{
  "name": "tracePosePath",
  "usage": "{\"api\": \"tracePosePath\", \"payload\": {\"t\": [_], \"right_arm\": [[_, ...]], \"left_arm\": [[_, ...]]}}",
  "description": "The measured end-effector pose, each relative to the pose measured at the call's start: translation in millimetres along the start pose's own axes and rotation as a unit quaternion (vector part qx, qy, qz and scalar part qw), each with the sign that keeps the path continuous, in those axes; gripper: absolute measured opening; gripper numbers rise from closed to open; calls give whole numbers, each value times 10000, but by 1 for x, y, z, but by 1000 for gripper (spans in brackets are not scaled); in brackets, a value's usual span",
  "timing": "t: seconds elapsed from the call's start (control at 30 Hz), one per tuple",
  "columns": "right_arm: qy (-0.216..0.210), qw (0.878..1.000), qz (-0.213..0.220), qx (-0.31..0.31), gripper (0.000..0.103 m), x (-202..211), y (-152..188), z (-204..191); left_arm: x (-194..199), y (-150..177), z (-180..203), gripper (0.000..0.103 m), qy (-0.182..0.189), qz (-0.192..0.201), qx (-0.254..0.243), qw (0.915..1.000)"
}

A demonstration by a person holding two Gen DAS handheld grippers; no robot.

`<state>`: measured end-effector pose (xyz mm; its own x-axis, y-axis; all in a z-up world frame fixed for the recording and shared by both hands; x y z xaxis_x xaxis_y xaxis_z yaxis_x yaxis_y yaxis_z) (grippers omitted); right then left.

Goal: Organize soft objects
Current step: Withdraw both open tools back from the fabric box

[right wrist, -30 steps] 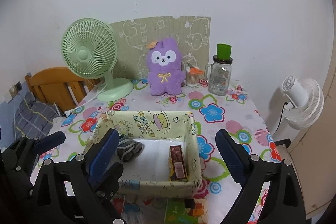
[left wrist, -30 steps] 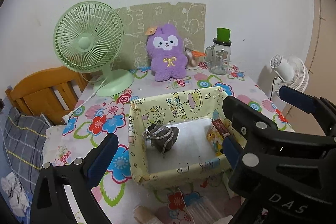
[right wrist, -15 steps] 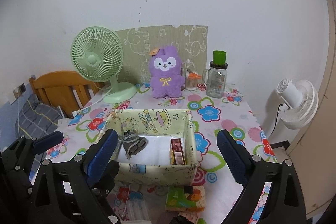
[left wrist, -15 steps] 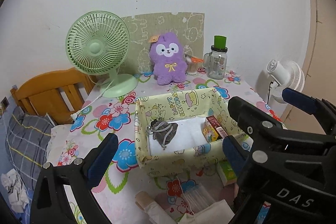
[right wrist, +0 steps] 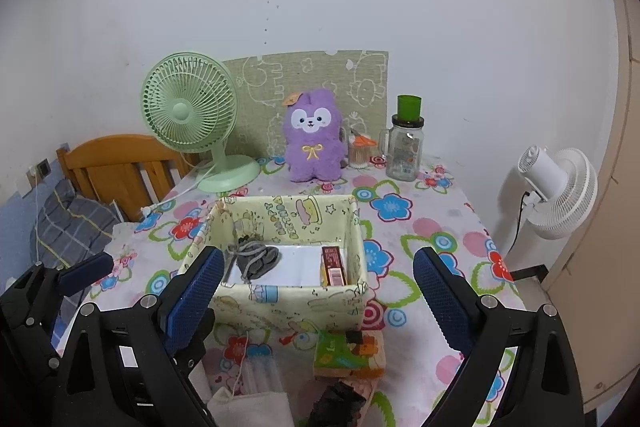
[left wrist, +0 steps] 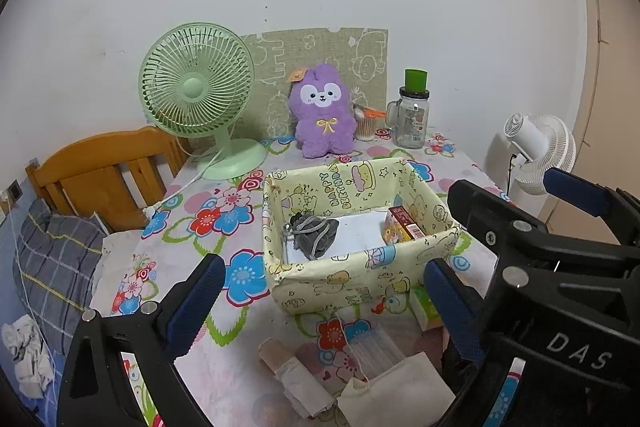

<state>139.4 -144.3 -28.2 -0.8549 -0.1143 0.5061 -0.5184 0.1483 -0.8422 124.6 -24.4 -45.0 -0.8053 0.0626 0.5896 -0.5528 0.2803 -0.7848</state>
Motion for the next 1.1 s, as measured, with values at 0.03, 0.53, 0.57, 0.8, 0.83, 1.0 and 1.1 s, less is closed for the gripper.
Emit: {"api": "tracePosePath", "payload": {"t": [0.03,0.53,0.57,0.8,0.83,1.0,1.1], "right_arm": [[2,10000,-3,-7,97,2,2,1],[30,10000,-72,-59,98,12,25,3],[26,9999,-81,-80,98,12,27,3],[59,9998,-163,-71,101,6,37,6],[64,9998,-186,-70,101,5,39,6],[59,9994,-300,-136,101,-4,49,10],[55,9990,-412,-157,101,-11,58,11]], "left_arm": [[1,2,0,101,-8,-1,1,10000],[5,22,1,99,59,-75,154,9998],[4,23,1,98,65,-86,161,9998],[-2,35,2,94,17,-189,205,9996],[-4,38,2,93,18,-222,210,9995],[-11,48,3,91,-11,-331,245,9992],[-17,56,3,89,-30,-413,273,9988]]}}
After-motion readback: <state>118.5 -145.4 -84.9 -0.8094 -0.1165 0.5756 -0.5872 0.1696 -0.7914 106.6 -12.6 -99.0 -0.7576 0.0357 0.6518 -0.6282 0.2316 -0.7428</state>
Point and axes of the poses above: each gripper's, at about its wrist camera, not at the fingertips, and x roughly against the way its jaws point, z to its right, y to its underside, the point moved 7 cm from there along -x, roughly the way its jaws point, and after that the axes turned 11 degrees about -x, right-handed, at the moved point
